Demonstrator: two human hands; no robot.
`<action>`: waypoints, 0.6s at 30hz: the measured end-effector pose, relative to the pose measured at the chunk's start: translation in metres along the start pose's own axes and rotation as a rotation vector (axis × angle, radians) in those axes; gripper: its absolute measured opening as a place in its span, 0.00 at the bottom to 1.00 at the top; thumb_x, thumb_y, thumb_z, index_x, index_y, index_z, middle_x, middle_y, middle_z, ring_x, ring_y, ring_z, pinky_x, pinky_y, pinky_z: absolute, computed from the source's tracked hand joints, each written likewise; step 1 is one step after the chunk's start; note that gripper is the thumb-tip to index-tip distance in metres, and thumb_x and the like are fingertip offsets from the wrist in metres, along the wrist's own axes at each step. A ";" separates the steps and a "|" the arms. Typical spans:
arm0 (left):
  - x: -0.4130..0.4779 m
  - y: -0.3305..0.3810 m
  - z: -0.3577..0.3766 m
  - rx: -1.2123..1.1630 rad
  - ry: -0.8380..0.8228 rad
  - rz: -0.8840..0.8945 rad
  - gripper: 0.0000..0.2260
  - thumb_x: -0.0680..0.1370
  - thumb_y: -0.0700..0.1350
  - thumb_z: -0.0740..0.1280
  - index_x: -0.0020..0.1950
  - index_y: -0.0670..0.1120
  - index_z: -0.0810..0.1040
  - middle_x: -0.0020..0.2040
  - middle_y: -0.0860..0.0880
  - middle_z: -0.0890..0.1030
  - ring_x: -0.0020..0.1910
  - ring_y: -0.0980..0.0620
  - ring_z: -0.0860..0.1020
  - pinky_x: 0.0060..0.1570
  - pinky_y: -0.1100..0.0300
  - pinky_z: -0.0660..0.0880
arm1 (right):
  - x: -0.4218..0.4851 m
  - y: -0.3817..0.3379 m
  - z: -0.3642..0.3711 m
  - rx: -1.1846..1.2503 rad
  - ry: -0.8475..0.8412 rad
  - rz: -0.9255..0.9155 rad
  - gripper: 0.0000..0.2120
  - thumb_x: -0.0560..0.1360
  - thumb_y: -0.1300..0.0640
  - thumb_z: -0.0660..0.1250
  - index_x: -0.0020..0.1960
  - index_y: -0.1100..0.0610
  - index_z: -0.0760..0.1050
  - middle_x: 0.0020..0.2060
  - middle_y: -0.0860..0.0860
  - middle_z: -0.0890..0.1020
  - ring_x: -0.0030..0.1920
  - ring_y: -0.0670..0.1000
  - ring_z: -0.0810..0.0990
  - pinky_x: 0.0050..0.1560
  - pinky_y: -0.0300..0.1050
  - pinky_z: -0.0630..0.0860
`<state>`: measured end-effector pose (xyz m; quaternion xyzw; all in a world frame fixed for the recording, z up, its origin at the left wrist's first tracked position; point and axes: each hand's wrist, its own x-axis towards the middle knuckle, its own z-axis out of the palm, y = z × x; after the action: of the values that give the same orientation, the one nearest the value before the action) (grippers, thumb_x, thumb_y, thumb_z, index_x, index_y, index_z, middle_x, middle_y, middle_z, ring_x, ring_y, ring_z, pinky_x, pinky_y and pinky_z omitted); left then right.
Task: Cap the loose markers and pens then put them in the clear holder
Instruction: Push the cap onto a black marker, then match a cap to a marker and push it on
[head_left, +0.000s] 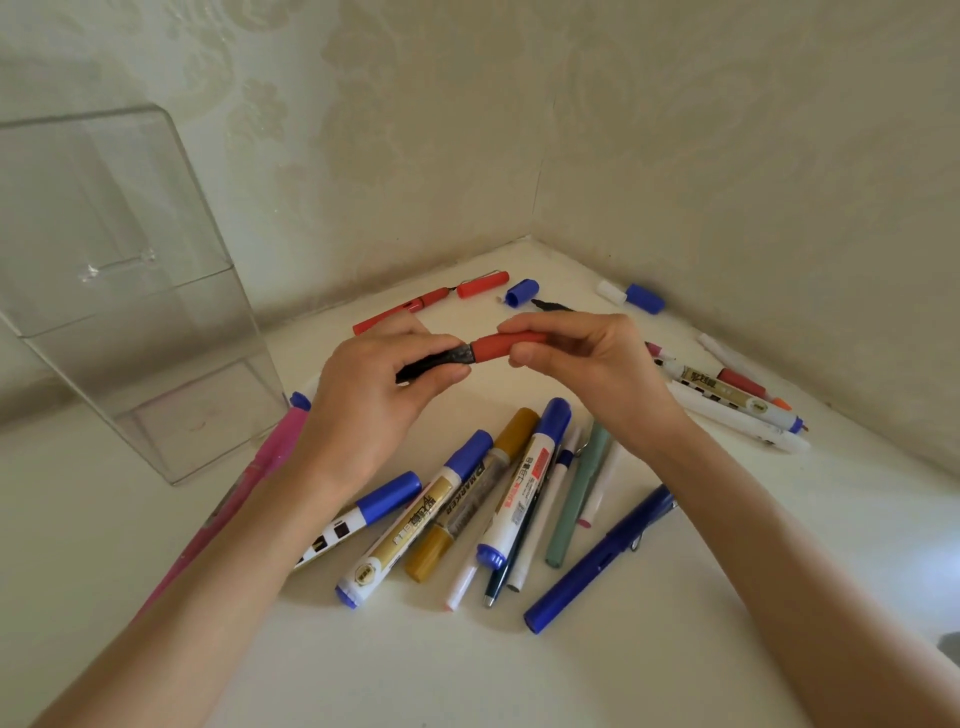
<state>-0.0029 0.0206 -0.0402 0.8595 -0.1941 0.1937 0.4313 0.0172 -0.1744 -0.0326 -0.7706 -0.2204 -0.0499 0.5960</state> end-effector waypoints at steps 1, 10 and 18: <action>0.001 0.000 -0.001 0.009 0.006 0.005 0.10 0.72 0.46 0.68 0.53 0.51 0.80 0.38 0.56 0.76 0.38 0.58 0.73 0.38 0.68 0.68 | 0.001 -0.002 0.000 0.014 0.018 -0.009 0.11 0.73 0.63 0.67 0.52 0.50 0.80 0.43 0.44 0.84 0.46 0.42 0.81 0.49 0.34 0.76; 0.001 -0.021 -0.001 0.434 -0.256 -0.211 0.10 0.76 0.56 0.62 0.52 0.56 0.77 0.47 0.56 0.78 0.43 0.59 0.73 0.35 0.66 0.65 | 0.001 0.013 0.008 -0.500 -0.162 0.065 0.12 0.78 0.55 0.63 0.60 0.51 0.77 0.56 0.45 0.80 0.47 0.25 0.68 0.50 0.17 0.59; 0.013 -0.024 -0.010 0.493 -0.281 -0.284 0.16 0.72 0.60 0.65 0.56 0.56 0.75 0.48 0.59 0.73 0.45 0.59 0.71 0.38 0.62 0.66 | 0.040 0.023 -0.019 -0.634 -0.070 0.130 0.11 0.77 0.54 0.62 0.58 0.52 0.77 0.56 0.45 0.79 0.53 0.39 0.74 0.47 0.27 0.65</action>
<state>0.0190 0.0399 -0.0444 0.9750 -0.0772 0.0520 0.2015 0.0661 -0.1852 -0.0338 -0.9315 -0.1644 -0.0515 0.3204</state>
